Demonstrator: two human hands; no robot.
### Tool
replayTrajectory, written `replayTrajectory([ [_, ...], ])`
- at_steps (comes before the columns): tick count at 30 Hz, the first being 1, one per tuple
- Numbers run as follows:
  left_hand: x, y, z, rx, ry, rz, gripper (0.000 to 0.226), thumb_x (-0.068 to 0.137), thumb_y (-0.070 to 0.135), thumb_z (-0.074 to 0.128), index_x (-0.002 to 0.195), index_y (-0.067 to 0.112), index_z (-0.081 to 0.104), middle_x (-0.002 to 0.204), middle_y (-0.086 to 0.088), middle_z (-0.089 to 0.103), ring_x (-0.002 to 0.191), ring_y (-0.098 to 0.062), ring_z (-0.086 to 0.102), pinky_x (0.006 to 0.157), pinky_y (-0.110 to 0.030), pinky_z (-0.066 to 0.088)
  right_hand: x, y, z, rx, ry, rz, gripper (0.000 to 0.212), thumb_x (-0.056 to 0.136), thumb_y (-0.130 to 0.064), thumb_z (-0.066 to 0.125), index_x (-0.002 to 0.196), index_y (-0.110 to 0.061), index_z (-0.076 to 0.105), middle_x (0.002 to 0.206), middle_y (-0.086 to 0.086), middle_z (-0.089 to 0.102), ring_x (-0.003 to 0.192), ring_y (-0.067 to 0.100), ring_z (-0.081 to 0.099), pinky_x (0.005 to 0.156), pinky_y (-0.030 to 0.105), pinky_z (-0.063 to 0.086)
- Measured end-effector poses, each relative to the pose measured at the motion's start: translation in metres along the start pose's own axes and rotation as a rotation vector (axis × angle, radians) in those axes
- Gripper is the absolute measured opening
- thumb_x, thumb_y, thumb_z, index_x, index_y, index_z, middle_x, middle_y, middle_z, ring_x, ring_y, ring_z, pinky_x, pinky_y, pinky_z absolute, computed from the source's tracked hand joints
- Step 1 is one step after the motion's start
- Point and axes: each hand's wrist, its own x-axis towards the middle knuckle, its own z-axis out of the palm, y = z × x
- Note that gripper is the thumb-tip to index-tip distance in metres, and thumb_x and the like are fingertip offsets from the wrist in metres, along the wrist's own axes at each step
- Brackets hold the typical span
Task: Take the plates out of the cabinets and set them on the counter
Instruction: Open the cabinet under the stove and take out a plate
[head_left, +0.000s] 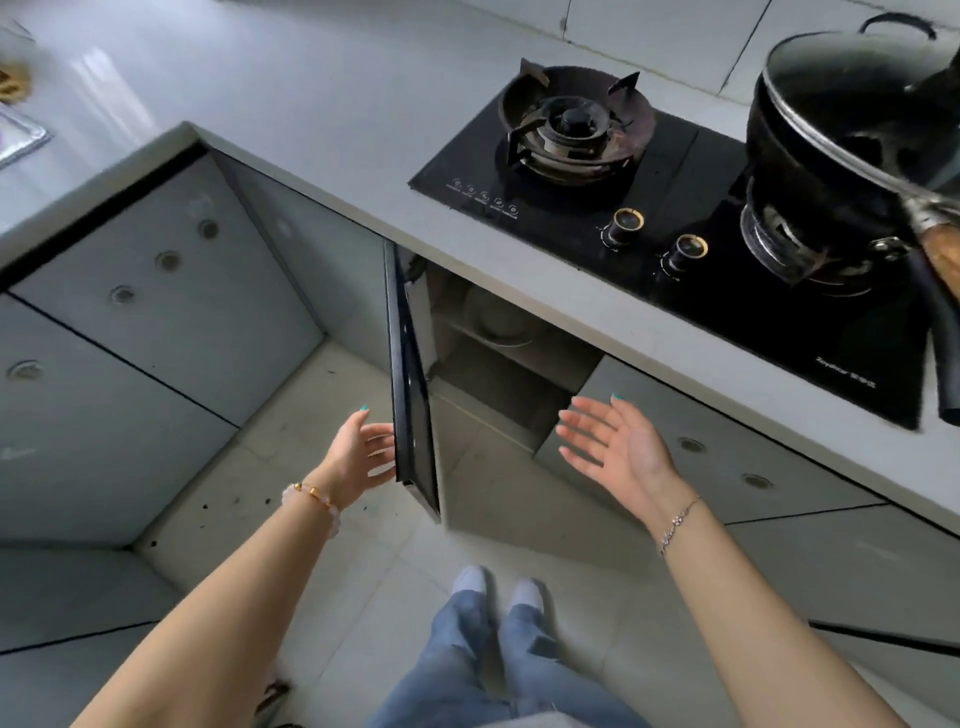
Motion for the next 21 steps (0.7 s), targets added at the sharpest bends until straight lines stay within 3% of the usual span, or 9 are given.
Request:
replayTrajectory([
  [4, -0.008, 0.015, -0.028, 0.177, 0.115, 0.099, 0.04, 0.095, 0.04, 0.033, 0.073, 0.015, 0.056, 0.075, -0.001, 0.056, 0.069, -0.016, 0.052, 0.069, -0.029, 0.039, -0.003, 0.0, 0.016, -0.042, -0.04, 0.005, 0.038, 0.099, -0.035, 0.035, 0.103, -0.011, 0.064, 0.1, 0.009, 0.069, 0.095, 0.024, 0.064, 0.087, 0.04, 0.05],
  [11, -0.014, 0.019, -0.046, 0.218, 0.22, 0.201, 0.038, 0.094, 0.04, 0.035, 0.071, 0.016, 0.054, 0.075, -0.001, 0.055, 0.068, -0.016, 0.049, 0.075, -0.033, 0.034, -0.008, -0.005, 0.031, -0.079, -0.095, -0.009, 0.039, 0.1, -0.036, 0.033, 0.104, -0.011, 0.063, 0.103, 0.009, 0.067, 0.097, 0.024, 0.063, 0.086, 0.04, 0.05],
  [18, -0.017, 0.034, -0.057, 0.166, 0.275, 0.141, 0.04, 0.091, 0.046, 0.034, 0.069, 0.015, 0.048, 0.077, -0.005, 0.051, 0.067, -0.017, 0.046, 0.068, -0.03, 0.032, -0.013, -0.007, 0.028, -0.118, -0.105, -0.034, 0.038, 0.1, -0.035, 0.034, 0.105, -0.011, 0.063, 0.105, 0.01, 0.067, 0.099, 0.025, 0.063, 0.086, 0.04, 0.05],
  [21, -0.018, 0.04, -0.065, 0.123, 0.272, 0.111, 0.041, 0.092, 0.047, 0.031, 0.072, 0.015, 0.047, 0.08, -0.006, 0.051, 0.069, -0.017, 0.046, 0.074, -0.033, 0.035, -0.013, -0.007, 0.03, -0.123, -0.114, -0.034, 0.038, 0.1, -0.035, 0.034, 0.106, -0.011, 0.064, 0.106, 0.011, 0.068, 0.098, 0.025, 0.064, 0.085, 0.04, 0.051],
])
